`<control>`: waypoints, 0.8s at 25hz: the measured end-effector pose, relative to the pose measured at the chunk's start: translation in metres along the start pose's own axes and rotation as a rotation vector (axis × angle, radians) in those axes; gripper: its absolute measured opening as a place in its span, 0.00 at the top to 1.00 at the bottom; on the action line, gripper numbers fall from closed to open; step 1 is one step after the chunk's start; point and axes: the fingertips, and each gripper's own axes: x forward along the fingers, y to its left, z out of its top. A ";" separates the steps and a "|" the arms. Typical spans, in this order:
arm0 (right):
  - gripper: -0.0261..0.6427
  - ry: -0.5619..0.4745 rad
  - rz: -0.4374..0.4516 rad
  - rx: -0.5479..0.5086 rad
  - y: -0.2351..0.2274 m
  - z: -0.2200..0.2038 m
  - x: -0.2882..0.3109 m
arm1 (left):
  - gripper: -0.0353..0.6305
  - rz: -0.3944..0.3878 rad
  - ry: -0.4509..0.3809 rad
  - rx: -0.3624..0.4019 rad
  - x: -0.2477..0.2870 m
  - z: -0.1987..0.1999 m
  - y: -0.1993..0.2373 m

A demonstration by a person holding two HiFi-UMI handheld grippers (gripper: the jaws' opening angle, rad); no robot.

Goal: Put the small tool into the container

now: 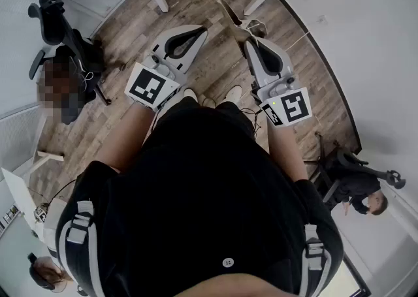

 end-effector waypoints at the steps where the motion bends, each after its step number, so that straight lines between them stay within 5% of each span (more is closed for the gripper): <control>1: 0.92 0.001 -0.001 -0.002 0.004 0.000 0.004 | 0.94 -0.002 0.002 0.008 -0.004 -0.001 0.005; 20: 0.92 -0.005 -0.004 -0.011 0.026 0.005 0.040 | 0.94 -0.023 -0.022 0.006 -0.024 -0.001 0.034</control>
